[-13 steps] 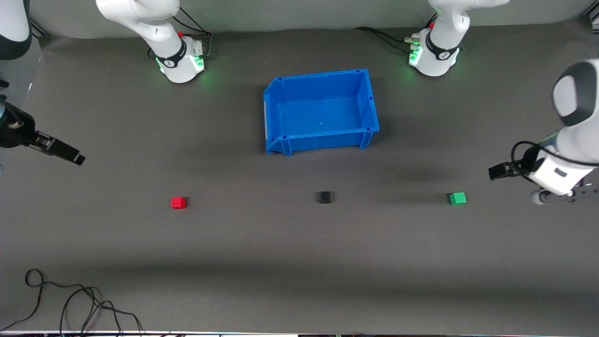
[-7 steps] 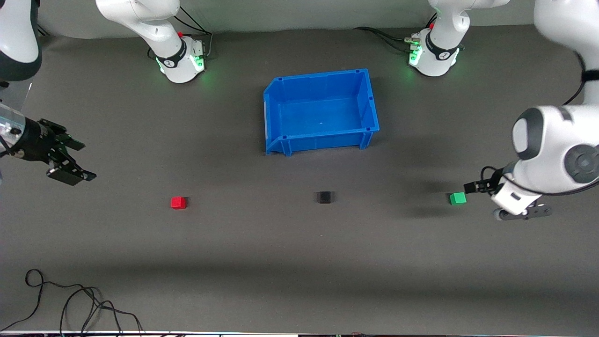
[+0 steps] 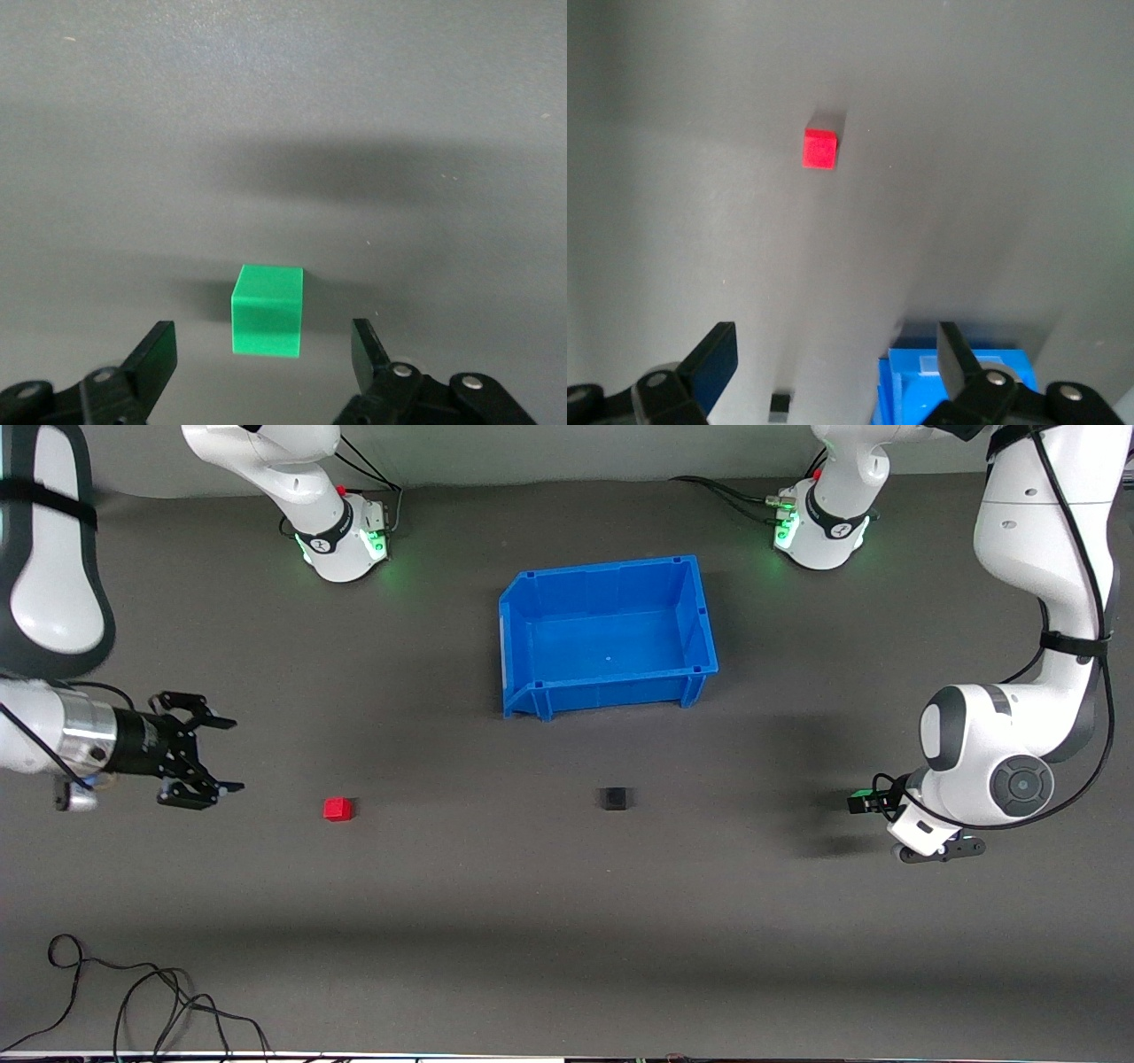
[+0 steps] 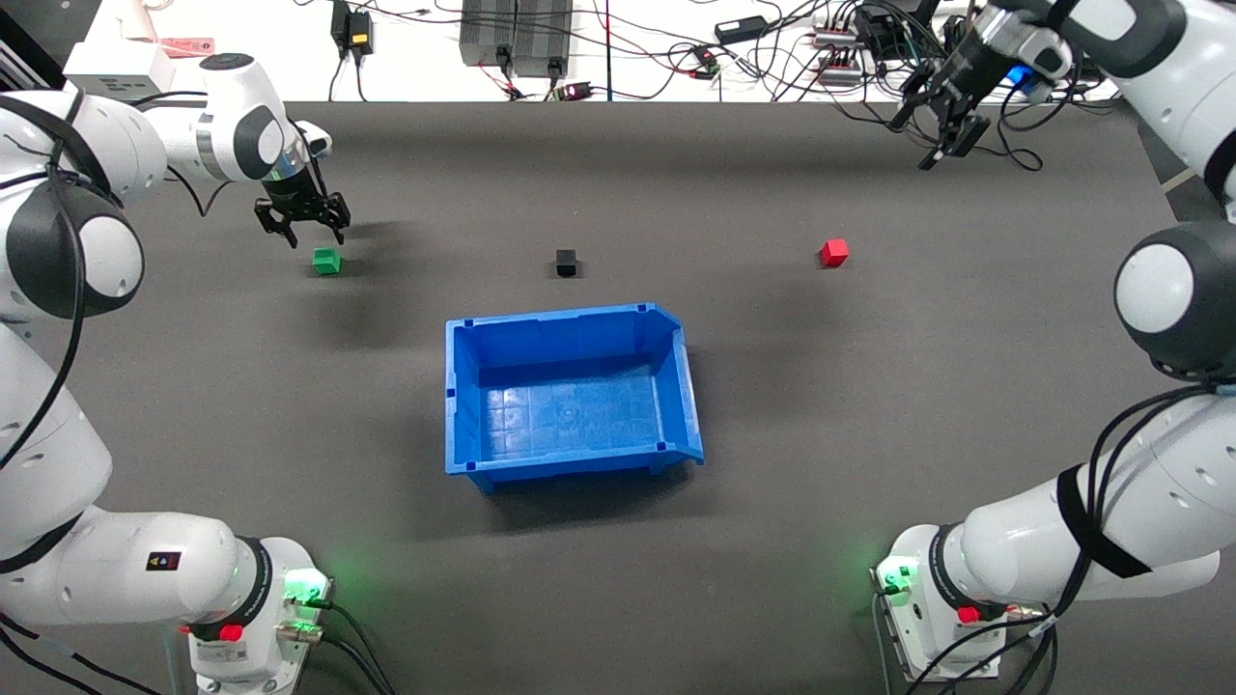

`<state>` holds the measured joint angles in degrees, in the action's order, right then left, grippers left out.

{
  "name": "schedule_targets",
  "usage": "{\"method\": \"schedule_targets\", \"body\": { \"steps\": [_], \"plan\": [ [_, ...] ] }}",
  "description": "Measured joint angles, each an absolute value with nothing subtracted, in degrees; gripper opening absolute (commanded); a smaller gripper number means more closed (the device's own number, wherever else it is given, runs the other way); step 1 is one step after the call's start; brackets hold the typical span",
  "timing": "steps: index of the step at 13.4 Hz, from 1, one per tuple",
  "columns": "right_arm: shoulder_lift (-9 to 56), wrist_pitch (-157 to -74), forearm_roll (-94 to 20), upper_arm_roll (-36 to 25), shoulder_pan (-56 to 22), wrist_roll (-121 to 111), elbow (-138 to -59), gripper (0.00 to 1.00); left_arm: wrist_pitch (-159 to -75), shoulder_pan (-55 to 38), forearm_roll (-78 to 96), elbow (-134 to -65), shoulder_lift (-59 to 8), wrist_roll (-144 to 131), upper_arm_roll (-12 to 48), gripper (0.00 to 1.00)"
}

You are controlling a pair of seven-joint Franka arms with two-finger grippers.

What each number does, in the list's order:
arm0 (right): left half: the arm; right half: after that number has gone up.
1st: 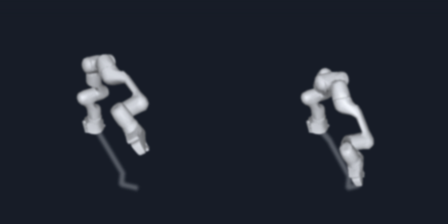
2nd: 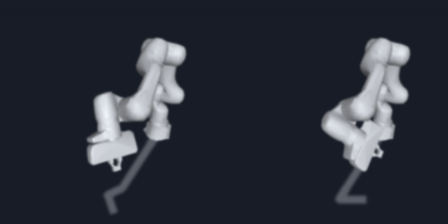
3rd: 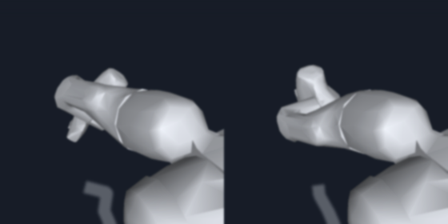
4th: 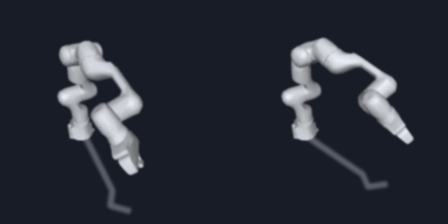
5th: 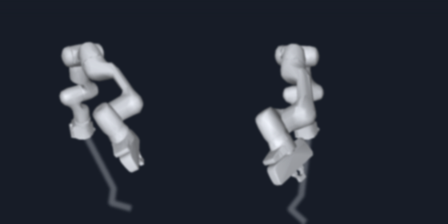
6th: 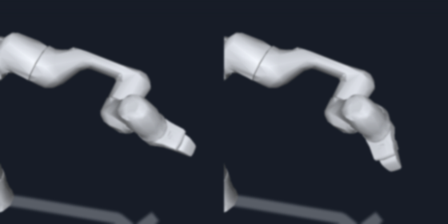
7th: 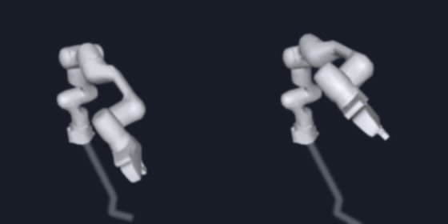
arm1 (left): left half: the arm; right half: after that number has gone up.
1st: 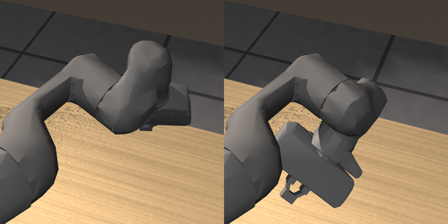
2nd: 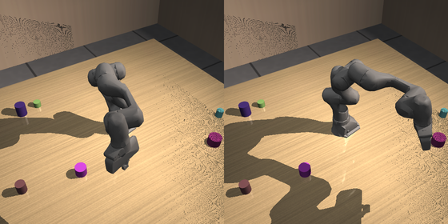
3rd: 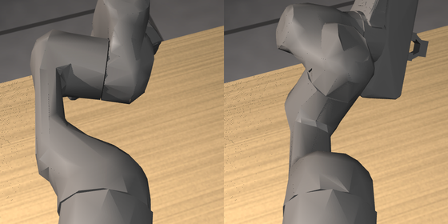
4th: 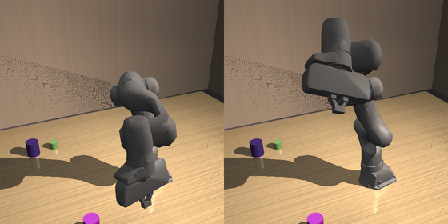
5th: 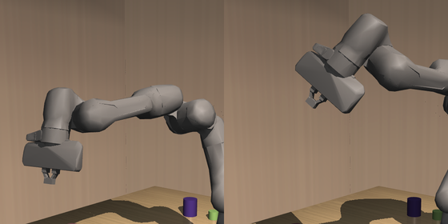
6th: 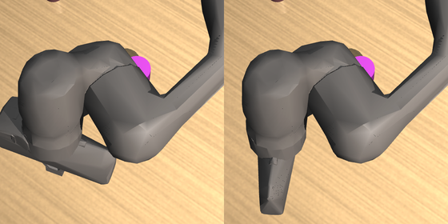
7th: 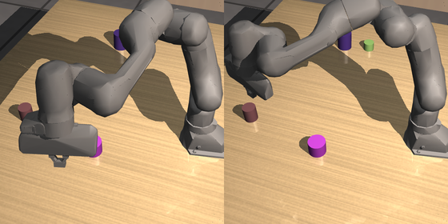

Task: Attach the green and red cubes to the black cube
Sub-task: 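Grasp the red cube with the right gripper while the left gripper grasps the green cube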

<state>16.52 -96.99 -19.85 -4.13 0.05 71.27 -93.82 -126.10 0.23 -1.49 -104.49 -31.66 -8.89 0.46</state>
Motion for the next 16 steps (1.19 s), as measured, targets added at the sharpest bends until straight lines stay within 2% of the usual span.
{"method": "schedule_targets", "body": {
  "steps": [2, 5, 9, 15, 16],
  "plan": [
    [18.15, -103.39, -20.48, -4.16, 0.34, 71.27, -98.31, 1.0, -128.93, 0.59, -1.49, -104.47, -33.24, -8.94, 0.33, 0.82],
    [18.68, -116.37, -22.29, -4.05, -0.21, 70.38, -107.41, 1.0, -131.12, 0.58, -1.51, -104.45, -36.11, -8.85, 0.45, 0.79],
    [19.81, -128.41, -27.43, -4.0, -0.69, 65.14, -116.22, 1.0, -131.29, -0.43, -1.64, -104.23, -36.72, -8.55, 0.71, 0.5],
    [25.21, -139.44, -30.85, -3.65, -2.13, 62.32, -118.65, 1.0, -130.64, -0.06, -1.72, -103.62, -36.31, -5.48, 0.24, 0.0],
    [26.15, -140.98, -32.36, -3.59, -2.49, 61.39, -118.66, 1.0, -130.64, 0.05, -1.72, -103.61, -36.31, -5.43, 0.23, 0.0]
  ]
}}
